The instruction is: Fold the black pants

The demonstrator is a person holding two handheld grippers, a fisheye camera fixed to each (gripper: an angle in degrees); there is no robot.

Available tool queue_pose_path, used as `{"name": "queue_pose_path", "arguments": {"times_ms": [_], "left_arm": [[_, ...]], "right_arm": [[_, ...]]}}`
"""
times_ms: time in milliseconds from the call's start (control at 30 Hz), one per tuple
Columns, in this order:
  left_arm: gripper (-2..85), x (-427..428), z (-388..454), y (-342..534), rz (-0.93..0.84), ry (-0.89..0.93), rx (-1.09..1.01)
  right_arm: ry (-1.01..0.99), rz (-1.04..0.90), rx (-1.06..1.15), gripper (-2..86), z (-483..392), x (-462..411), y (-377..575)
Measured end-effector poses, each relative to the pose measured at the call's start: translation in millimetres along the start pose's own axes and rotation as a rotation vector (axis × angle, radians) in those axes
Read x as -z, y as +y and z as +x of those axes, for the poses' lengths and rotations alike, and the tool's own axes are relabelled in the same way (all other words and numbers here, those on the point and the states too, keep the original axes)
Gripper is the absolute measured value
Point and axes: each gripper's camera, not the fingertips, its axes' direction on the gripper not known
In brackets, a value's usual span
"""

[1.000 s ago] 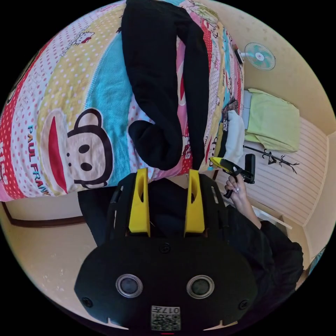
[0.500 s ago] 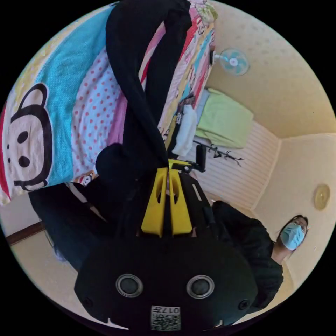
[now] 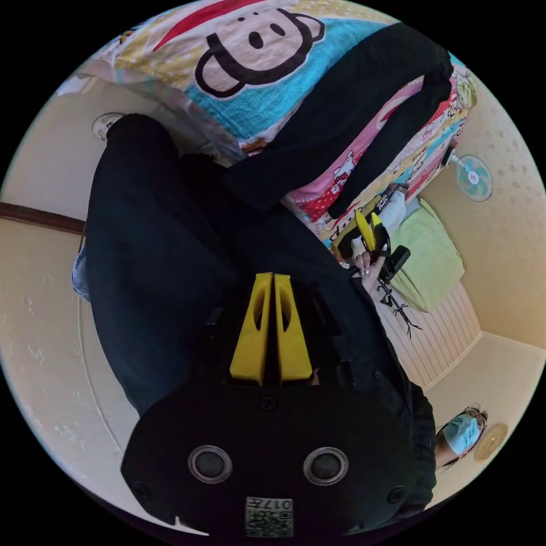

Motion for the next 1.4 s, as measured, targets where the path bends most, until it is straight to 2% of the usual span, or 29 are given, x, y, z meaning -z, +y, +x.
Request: {"name": "queue_pose_path", "arguments": {"times_ms": [67,100,133,200,267,333,400,467,567,600,633,700,833,933,1100,1200,1267,1333,1400], "left_arm": [[-1.0,-1.7,7.2,-10.1,0.013,0.047,-0.008],[-1.0,-1.8,10.1,-12.8,0.011,0.051,-0.015],[-1.0,-0.9,17.7,-17.9,0.008,0.045,-0.037],[-1.0,3.5,32.2,-23.7,0.015,0.004,-0.09],[-1.0,16.8,52.0,-25.3,0.096,-0.115,-0.153],[-0.9,25.4,64.7,-27.4,0.15,-0.185,-0.197],[-0.8,30.2,75.4,-32.3,0.18,-0.176,-0.256],[-0.5,31.3,87.4,-41.9,0.207,-0.09,-0.324],[1.3,19.8,101.9,-57.0,0.181,-0.023,-0.375],[2.0,15.7,105.3,-60.2,0.164,-0.026,-0.381],[3.5,6.9,112.9,-66.5,0.124,-0.048,-0.394],[5.5,-5.2,125.7,-73.7,0.074,-0.094,-0.419],[7.5,-39.2,154.8,-89.4,-0.071,-0.075,-0.496],[8.7,-65.2,175.1,-98.7,-0.131,-0.064,-0.52],[12.6,-94.8,214.7,-109.0,-0.054,-0.205,-0.551],[16.8,-128.5,226.7,-124.6,-0.112,-0.252,-0.526],[15.1,-157.7,223.4,-135.5,-0.157,-0.323,-0.487],[8.6,-171.4,217.3,-138.9,-0.128,-0.423,-0.459],[5.3,-180.1,210.1,-138.5,-0.1,-0.412,-0.465]], "right_arm": [[0.024,-0.079,0.054,16.8,-10.0,-21.0,-10.8],[0.101,-0.193,0.049,16.8,-9.8,-43.8,-19.2],[0.207,-0.286,0.044,14.2,-6.4,-62.9,-23.9],[0.268,-0.293,0.061,9.2,-5.3,-61.7,-27.5],[0.098,-0.275,0.063,5.8,-3.0,-39.8,-30.1],[-0.277,-0.154,0.14,4.3,0.8,8.6,-17.3],[-0.455,-0.017,0.148,3.8,14.9,46.4,2.7],[-0.495,0.088,0.089,3.4,40.2,71.1,26.8],[-0.3,0.183,-0.066,3.1,97.7,77.1,64.1],[-0.215,0.193,-0.187,3.0,126.7,71.0,74.9],[-0.266,0.196,-0.284,3.0,150.4,66.2,80.8],[-0.37,0.193,-0.32,2.8,161.7,61.8,81.8],[-0.17,0.137,-0.201,2.7,112.8,63.1,80.1],[-0.269,0.186,-0.028,2.5,62.9,75.7,91.1],[-0.35,0.198,0.246,2.4,-25.2,79.9,109.0],[-0.387,0.157,0.353,2.3,-73.6,69.5,109.8],[-0.383,0.096,0.414,2.3,-102.1,56.4,107.3],[-0.326,-0.007,0.456,2.4,-132.4,36.9,105.1],[-0.26,-0.085,0.49,2.5,-149.3,27.7,106.4]]}}
